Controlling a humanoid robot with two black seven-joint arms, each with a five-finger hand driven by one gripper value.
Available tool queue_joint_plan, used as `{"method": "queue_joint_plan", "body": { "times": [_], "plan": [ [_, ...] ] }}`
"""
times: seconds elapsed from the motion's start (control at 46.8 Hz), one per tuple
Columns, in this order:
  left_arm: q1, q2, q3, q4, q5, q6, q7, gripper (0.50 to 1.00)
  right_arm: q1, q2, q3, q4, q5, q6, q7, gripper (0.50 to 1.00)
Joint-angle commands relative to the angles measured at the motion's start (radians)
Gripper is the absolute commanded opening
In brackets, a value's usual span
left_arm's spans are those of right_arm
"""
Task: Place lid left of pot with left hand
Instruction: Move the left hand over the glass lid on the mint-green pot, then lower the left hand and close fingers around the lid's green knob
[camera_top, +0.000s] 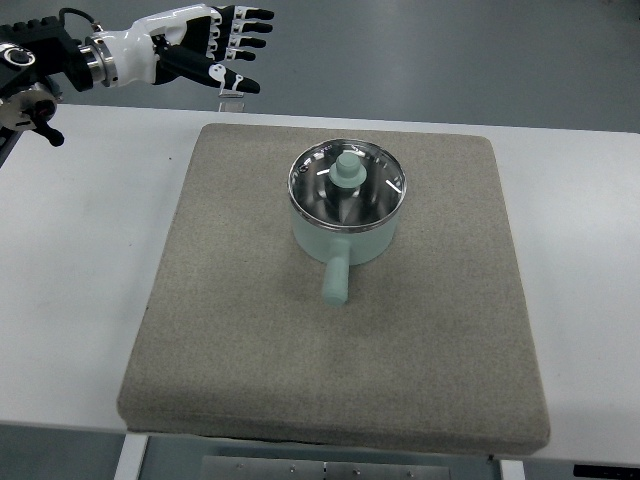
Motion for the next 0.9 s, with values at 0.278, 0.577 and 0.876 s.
{"method": "queue_joint_plan", "body": {
  "times": [0.278,0.577,0.876],
  "plan": [
    [-0.215,0.012,0.206,-0.194,0.392,-0.002,-0.012,0.988,0.000,0.000,0.000,0.000,0.000,0.000,0.000,0.924],
    [-0.226,-0.050,0.211,-0.291,0.655,-0.009,-0.011,0.988,0.000,0.000,0.000,0.000,0.000,0.000,0.000,0.924],
    [-0.221,-0.132,0.211,-0.242,0.804,-0.001,0.006,0.988,0.000,0.000,0.000,0.000,0.000,0.000,0.000,0.924]
  ]
}}
